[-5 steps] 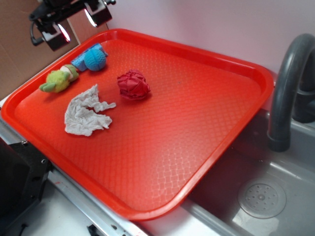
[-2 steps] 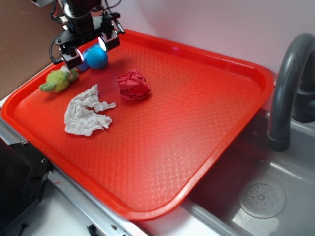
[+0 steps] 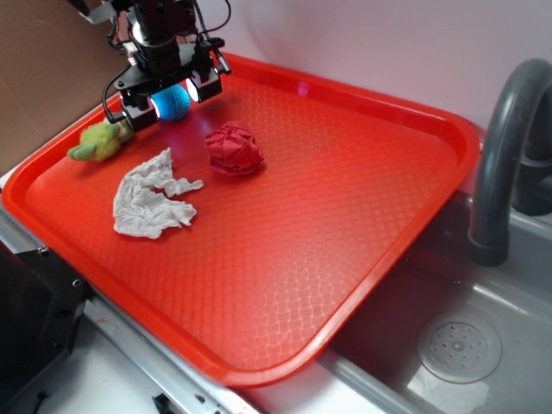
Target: Grab the blue ball.
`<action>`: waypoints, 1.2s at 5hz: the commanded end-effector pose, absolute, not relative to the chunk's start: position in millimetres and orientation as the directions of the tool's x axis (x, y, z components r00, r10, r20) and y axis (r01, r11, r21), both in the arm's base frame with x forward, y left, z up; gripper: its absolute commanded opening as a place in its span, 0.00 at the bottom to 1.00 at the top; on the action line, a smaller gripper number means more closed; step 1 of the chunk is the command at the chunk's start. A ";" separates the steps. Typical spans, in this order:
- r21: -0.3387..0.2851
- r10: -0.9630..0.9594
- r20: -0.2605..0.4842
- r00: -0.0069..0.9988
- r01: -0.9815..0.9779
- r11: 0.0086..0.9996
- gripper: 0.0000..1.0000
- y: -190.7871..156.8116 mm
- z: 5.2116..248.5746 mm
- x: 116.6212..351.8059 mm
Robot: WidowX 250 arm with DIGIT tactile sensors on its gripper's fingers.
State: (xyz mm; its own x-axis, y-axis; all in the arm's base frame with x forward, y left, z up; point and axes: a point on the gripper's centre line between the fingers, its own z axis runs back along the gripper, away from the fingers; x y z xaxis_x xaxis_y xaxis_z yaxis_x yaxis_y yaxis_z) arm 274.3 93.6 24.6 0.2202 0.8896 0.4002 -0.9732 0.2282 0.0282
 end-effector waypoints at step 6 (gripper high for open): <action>-0.134 0.407 0.059 0.912 -0.397 0.908 0.00 9.7 174.6 222.7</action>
State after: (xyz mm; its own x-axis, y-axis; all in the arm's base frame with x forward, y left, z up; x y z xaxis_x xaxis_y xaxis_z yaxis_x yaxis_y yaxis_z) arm 222.7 -13.5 164.9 0.9115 0.4104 0.0272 -0.4039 0.9056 -0.1297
